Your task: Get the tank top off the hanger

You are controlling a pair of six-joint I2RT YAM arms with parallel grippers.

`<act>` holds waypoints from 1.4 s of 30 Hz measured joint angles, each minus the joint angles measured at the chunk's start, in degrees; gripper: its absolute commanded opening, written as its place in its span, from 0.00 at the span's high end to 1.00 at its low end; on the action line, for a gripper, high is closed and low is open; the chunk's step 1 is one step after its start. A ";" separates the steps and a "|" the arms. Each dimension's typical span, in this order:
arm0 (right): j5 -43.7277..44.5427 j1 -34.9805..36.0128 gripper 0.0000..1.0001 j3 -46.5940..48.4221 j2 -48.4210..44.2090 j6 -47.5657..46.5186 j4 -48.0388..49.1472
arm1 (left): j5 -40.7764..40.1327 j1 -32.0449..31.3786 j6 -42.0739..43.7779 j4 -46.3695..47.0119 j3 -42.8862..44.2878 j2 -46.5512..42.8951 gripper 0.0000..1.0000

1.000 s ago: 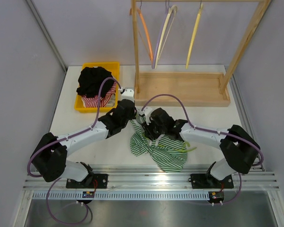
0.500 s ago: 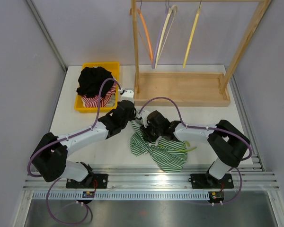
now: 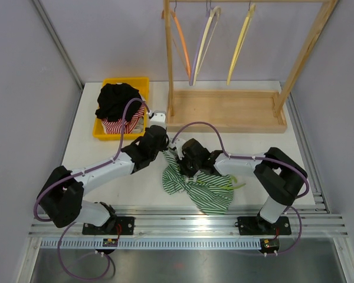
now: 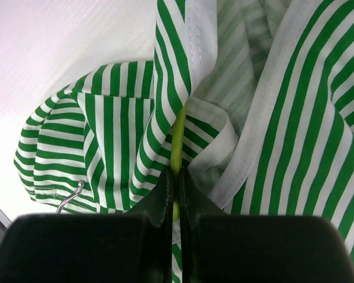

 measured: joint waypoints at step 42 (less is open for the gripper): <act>-7.06 0.04 1.00 -3.15 -34.93 9.46 -18.97 | 5.31 9.99 -1.42 2.51 9.92 11.04 1.00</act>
